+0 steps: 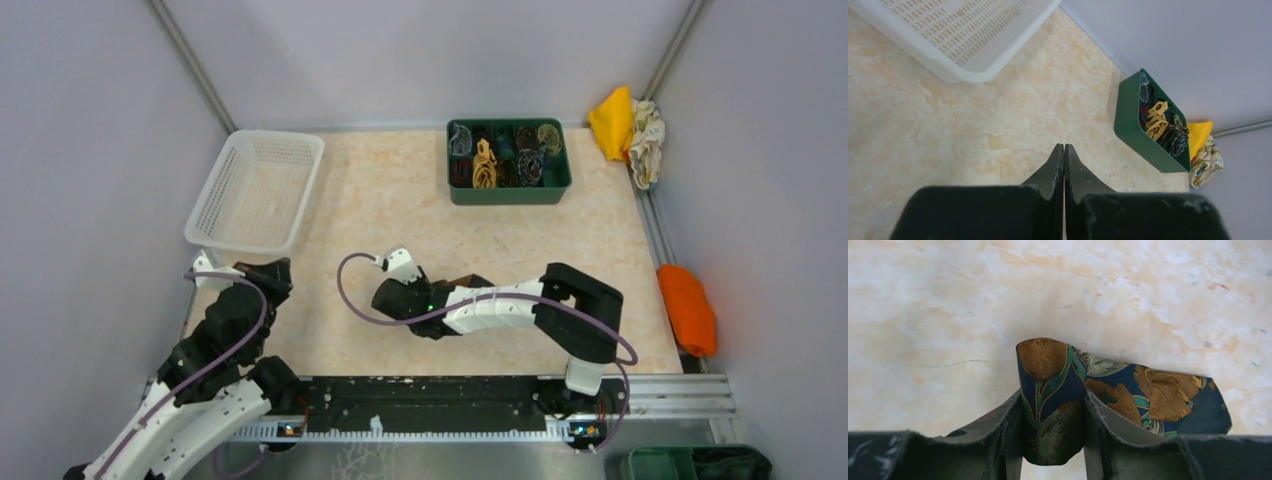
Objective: Roll the ties
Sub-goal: Roll the tie at the center of the board.
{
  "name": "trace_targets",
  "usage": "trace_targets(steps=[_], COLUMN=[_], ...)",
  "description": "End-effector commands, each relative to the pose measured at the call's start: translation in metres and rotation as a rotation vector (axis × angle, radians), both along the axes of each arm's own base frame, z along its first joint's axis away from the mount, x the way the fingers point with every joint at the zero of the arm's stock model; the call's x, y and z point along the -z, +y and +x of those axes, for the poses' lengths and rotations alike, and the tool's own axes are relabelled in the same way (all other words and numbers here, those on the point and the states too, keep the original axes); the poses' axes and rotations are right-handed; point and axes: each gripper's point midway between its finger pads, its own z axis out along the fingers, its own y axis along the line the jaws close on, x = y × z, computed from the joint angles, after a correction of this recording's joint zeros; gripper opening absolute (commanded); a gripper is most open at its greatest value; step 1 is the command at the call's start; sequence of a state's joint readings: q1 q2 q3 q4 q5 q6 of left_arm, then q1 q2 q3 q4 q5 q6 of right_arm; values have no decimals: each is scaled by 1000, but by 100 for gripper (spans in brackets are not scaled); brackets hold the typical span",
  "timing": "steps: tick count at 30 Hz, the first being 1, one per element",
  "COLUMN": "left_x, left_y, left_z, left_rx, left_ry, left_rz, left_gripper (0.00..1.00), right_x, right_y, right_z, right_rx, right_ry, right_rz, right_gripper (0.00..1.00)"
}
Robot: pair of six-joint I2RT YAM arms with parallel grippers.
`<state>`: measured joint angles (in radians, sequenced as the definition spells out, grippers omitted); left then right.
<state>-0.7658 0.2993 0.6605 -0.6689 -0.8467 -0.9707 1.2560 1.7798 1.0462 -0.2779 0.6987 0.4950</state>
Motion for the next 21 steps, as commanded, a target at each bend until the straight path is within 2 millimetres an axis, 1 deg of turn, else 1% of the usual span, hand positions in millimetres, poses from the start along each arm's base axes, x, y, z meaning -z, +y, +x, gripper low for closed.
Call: trace_targets(steps=[1,2,4,7,9,12,13,16,21], left_x=[-23,-26,-32,-39,-42,-46,-46,-48,-48], left_y=[8,9,10,9,7,2,-1,-10,-27], left_z=[-4,-5,-5,-5,-3,1,3,8,19], left_rx=[-20,-17,-16,-11,-2,12,18,46,78], left_ry=[-47,-52,-64,-81,-89,-95,-95,-97,-93], left_rz=[-33,-36,-36,-29,-23,-9,-4,4,22], left_gripper=[0,0,0,0,0,0,0,0,0], right_x=[-45,-52,-61,-69,-69,-70,-68,-68,-55], right_y=[62,72,88,110,120,130,130,127,115], right_z=[-8,-10,-19,-30,-37,-42,-46,-41,-37], right_rx=[-158,-185,-247,-315,-347,-380,-394,-392,-355], right_ry=[44,53,97,182,248,346,388,469,616], right_rz=[337,385,461,585,665,790,824,951,1116], right_gripper=[39,39,39,39,39,39,39,39,39])
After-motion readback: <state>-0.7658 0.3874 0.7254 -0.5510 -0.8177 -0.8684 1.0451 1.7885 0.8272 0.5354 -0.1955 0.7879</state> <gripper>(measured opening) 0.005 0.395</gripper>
